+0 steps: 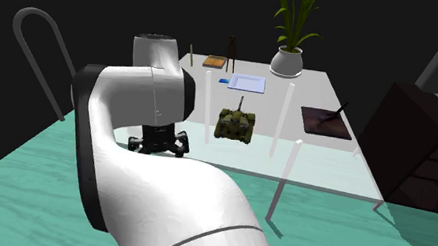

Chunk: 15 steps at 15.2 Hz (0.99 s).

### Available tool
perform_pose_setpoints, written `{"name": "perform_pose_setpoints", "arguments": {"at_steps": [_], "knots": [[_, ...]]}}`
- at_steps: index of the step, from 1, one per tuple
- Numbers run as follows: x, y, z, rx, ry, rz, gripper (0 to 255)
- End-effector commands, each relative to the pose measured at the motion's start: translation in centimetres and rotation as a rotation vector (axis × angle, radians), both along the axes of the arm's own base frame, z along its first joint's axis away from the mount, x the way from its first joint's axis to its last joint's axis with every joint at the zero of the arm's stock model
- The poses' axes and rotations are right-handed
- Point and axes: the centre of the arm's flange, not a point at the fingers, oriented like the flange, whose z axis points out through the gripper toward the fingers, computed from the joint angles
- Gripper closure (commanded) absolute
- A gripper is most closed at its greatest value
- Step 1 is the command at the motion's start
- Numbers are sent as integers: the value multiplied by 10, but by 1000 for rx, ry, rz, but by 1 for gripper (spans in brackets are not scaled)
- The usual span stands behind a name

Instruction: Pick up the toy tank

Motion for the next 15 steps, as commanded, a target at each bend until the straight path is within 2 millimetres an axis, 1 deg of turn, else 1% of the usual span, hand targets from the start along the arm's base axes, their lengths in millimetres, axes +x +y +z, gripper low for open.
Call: {"name": "perform_pose_setpoints", "arguments": {"at_steps": [1,8,15], "knots": [[0,0,0,0,0,0,0],[69,-67,1,-5,47,-90,0],[131,-141,0,-9,94,-179,0]]}}
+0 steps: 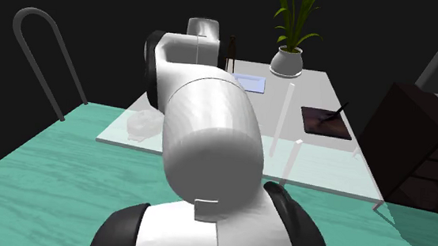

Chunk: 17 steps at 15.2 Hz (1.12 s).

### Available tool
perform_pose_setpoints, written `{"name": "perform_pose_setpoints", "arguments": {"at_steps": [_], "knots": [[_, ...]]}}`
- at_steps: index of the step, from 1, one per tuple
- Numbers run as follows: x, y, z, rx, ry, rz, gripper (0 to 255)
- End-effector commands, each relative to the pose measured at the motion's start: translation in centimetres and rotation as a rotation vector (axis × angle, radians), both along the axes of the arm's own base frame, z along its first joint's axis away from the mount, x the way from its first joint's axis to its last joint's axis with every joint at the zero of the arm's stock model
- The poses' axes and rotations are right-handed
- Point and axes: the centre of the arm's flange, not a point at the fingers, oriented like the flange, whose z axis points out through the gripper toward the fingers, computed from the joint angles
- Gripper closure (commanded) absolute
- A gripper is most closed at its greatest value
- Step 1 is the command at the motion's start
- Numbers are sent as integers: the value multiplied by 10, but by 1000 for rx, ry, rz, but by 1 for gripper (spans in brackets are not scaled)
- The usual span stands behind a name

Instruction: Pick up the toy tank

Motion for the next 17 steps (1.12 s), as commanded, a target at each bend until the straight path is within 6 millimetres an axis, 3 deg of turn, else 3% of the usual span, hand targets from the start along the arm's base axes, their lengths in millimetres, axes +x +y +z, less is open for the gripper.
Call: {"name": "perform_pose_setpoints", "arguments": {"at_steps": [1,16,17], "knots": [[19,-23,-1,-2,14,-26,0],[126,-199,-12,-12,114,-218,0],[127,-199,-12,-12,114,-219,0]]}}
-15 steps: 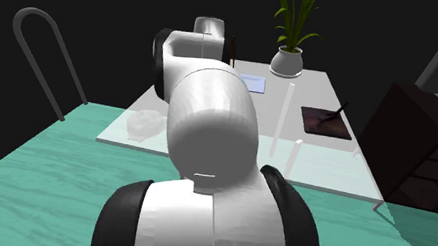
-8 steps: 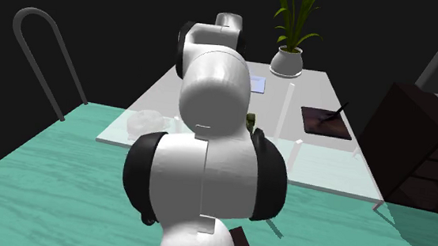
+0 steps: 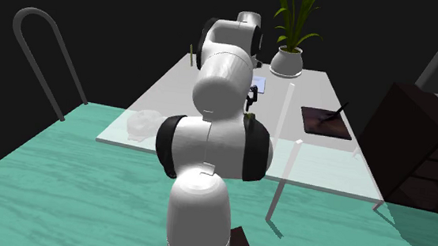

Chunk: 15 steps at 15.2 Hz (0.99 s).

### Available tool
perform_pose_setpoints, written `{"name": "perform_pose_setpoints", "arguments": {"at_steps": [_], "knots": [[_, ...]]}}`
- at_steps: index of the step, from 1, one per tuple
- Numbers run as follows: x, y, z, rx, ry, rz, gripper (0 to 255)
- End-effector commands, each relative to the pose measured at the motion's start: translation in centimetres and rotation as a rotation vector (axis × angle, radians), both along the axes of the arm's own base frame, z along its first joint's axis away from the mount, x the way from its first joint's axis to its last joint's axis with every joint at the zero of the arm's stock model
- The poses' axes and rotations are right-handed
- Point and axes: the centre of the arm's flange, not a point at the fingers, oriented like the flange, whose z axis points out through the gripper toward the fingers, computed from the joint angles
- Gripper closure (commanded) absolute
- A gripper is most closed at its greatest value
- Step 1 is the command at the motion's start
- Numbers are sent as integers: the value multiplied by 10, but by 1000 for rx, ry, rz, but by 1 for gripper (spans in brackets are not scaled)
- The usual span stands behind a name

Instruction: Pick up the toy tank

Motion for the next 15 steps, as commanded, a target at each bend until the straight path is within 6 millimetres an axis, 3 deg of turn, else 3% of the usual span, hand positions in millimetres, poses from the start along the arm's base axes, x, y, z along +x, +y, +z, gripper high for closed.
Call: {"name": "perform_pose_setpoints", "arguments": {"at_steps": [1,7,9,10,15], "knots": [[5,-9,-7,0,4,-6,0],[5,-9,-41,0,4,-6,0],[5,-9,-41,0,4,-6,0],[5,-9,-42,0,4,-6,255],[5,-9,-42,0,4,-6,255]]}}
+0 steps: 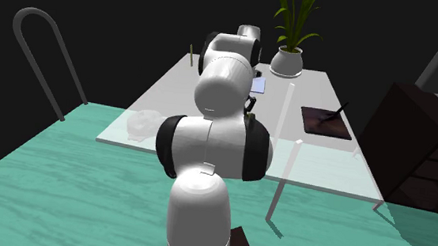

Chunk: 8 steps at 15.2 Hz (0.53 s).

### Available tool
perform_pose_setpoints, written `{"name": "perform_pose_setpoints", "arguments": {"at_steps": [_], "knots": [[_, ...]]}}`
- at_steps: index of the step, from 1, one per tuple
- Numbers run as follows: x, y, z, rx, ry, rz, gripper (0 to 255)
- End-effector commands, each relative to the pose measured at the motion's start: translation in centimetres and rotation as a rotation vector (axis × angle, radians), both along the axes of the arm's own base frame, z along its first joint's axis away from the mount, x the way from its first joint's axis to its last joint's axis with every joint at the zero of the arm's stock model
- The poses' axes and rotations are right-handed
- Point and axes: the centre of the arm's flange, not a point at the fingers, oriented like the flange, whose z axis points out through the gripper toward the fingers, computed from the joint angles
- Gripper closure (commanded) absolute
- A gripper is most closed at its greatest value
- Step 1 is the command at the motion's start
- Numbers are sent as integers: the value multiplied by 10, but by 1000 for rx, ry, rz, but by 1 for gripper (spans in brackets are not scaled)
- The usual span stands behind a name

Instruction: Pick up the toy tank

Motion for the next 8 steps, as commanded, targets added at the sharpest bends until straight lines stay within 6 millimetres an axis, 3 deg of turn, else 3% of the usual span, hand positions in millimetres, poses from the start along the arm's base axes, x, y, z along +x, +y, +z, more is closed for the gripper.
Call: {"name": "perform_pose_setpoints", "arguments": {"at_steps": [1,4,8], "knots": [[0,0,-1,0,1,0,255],[0,0,-1,0,1,1,255],[0,0,20,0,1,1,255]]}}
